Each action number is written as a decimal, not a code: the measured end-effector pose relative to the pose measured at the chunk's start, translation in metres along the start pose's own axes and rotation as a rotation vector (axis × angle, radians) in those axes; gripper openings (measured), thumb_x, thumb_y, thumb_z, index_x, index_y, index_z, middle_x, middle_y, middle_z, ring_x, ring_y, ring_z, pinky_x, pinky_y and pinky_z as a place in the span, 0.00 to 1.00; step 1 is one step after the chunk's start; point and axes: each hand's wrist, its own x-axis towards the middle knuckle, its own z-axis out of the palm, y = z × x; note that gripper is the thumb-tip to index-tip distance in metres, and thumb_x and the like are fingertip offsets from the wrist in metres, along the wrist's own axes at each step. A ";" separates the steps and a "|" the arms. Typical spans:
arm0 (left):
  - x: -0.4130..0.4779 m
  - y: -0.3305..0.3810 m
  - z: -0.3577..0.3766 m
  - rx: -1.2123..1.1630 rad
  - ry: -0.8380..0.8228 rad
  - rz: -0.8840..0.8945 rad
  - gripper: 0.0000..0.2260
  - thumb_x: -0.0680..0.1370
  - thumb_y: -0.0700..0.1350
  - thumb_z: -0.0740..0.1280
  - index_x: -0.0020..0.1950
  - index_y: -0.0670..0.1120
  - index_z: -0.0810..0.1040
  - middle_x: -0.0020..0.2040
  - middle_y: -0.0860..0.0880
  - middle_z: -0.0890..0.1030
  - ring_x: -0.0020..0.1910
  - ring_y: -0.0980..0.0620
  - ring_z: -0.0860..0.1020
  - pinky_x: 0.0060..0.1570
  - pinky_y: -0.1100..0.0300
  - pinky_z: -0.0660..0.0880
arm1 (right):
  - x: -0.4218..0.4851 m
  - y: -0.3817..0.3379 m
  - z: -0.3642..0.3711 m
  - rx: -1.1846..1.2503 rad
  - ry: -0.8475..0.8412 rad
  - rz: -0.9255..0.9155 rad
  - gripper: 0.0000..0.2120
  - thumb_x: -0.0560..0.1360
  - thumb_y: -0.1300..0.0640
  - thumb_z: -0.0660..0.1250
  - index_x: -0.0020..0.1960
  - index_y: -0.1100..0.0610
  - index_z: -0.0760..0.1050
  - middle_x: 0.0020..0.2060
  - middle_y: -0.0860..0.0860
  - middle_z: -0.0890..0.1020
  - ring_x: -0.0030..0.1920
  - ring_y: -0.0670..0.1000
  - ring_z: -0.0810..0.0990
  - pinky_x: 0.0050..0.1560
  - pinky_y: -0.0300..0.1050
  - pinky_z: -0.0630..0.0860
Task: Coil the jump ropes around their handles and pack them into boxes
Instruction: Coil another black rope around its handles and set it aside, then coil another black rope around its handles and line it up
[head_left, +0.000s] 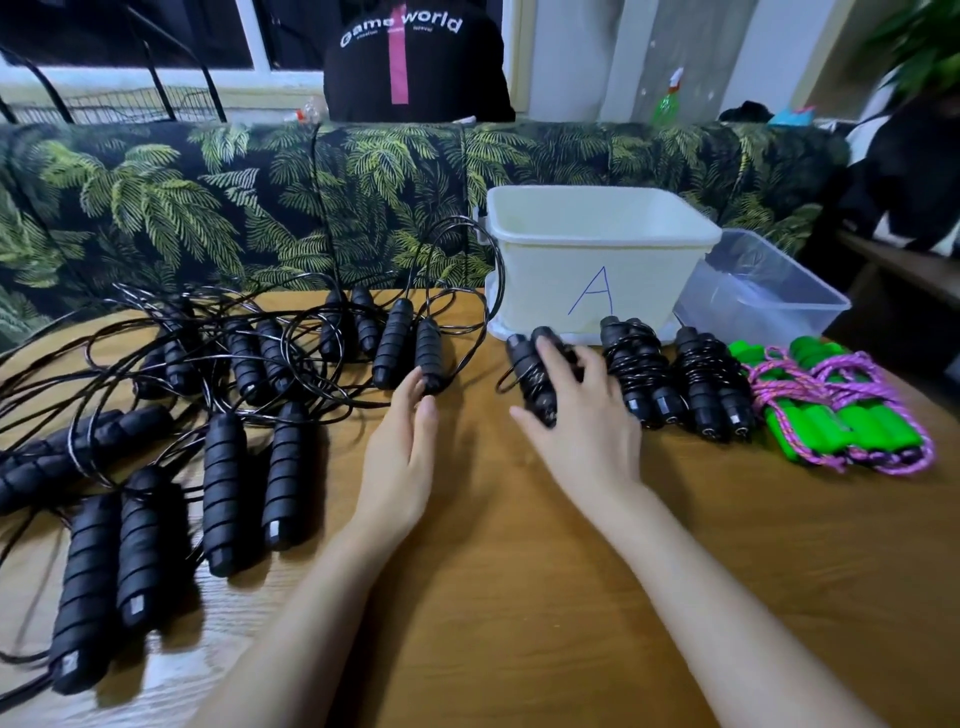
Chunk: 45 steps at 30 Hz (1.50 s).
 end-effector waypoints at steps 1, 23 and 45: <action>0.001 -0.001 0.000 0.025 0.006 0.002 0.26 0.83 0.58 0.52 0.76 0.47 0.65 0.72 0.49 0.73 0.70 0.57 0.69 0.65 0.70 0.62 | 0.017 0.005 0.001 -0.044 0.032 0.029 0.35 0.77 0.38 0.64 0.79 0.44 0.53 0.74 0.55 0.62 0.68 0.59 0.67 0.56 0.54 0.75; 0.017 -0.009 -0.002 0.375 -0.049 0.076 0.20 0.83 0.52 0.59 0.74 0.47 0.69 0.78 0.47 0.63 0.78 0.47 0.58 0.78 0.43 0.49 | 0.039 0.033 0.030 -0.154 -0.059 -0.012 0.34 0.80 0.37 0.56 0.81 0.48 0.51 0.80 0.56 0.52 0.77 0.71 0.43 0.72 0.71 0.35; 0.056 0.024 -0.057 0.131 0.036 -0.253 0.20 0.72 0.50 0.76 0.61 0.45 0.77 0.52 0.46 0.82 0.50 0.50 0.80 0.49 0.55 0.77 | 0.026 -0.066 0.010 0.984 -0.297 0.232 0.15 0.73 0.51 0.73 0.57 0.47 0.74 0.45 0.48 0.84 0.40 0.46 0.83 0.36 0.40 0.77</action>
